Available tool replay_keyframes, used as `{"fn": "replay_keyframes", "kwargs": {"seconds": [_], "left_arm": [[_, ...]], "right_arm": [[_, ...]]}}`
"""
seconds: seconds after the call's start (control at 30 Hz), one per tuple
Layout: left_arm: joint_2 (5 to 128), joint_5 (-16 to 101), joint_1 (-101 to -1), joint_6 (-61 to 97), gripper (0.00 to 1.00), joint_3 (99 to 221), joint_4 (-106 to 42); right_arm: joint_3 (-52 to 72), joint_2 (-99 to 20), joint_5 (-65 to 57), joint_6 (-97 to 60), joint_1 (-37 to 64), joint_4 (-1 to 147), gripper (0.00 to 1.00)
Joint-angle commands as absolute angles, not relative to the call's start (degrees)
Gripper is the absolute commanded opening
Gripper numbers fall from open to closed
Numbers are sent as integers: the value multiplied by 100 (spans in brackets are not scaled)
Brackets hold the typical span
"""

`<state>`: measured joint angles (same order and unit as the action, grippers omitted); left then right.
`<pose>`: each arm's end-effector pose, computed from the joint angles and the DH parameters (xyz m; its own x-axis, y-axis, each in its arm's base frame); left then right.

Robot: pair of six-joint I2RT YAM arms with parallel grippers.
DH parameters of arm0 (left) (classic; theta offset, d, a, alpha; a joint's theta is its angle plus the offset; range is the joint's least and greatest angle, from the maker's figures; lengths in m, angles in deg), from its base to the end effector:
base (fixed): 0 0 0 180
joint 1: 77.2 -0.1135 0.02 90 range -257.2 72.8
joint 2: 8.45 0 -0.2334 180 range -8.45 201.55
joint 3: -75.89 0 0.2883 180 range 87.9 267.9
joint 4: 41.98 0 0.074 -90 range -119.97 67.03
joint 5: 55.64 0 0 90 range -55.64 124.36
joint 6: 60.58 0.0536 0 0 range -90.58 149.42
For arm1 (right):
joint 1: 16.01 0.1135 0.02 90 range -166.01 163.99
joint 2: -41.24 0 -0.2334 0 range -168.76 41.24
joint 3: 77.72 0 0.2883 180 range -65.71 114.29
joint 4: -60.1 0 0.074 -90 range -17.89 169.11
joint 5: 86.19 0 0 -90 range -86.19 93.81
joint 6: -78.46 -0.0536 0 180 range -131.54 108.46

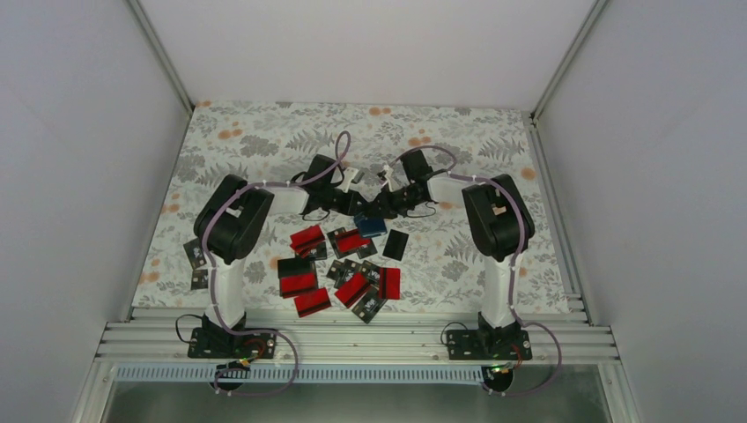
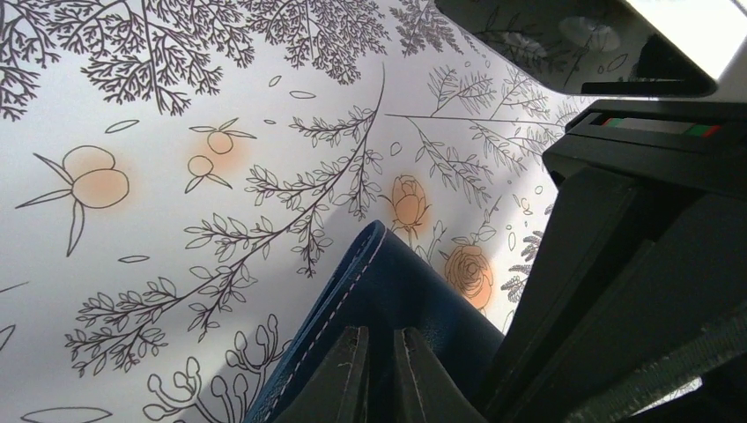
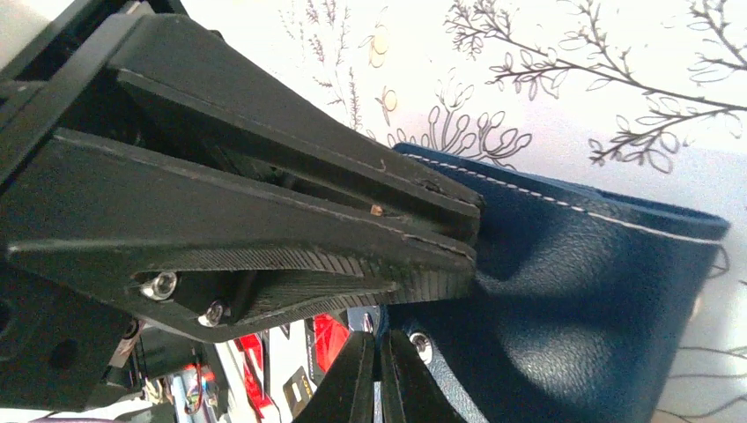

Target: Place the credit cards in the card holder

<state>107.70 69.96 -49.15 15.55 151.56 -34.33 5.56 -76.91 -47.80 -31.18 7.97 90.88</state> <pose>0.3566 -0.2253 0.0483 -0.8119 0.2117 -0.5441 0.5466 0.6032 -0.5808 0.3583 0.2054 0.0567 -0.9681 -0.2022 -0.1483 -0.2360 0.5351 0.8111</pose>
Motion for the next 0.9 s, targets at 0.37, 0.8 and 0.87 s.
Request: {"fn": "replay_keyframes", "kwargs": {"seconds": [0.37, 0.8, 0.87], "left_arm": [[10886, 6724, -4889, 1641, 8, 14960, -3252], [10897, 6697, -4888, 1615, 6, 14881, -3337], [10897, 6697, -4889, 1615, 6, 14873, -3348]], "right_arm": [[690, -7565, -4318, -3329, 833, 9393, 4], [703, -7658, -4089, -3352, 846, 9635, 4], [698, -7686, -4072, -3346, 859, 9664, 4]]}}
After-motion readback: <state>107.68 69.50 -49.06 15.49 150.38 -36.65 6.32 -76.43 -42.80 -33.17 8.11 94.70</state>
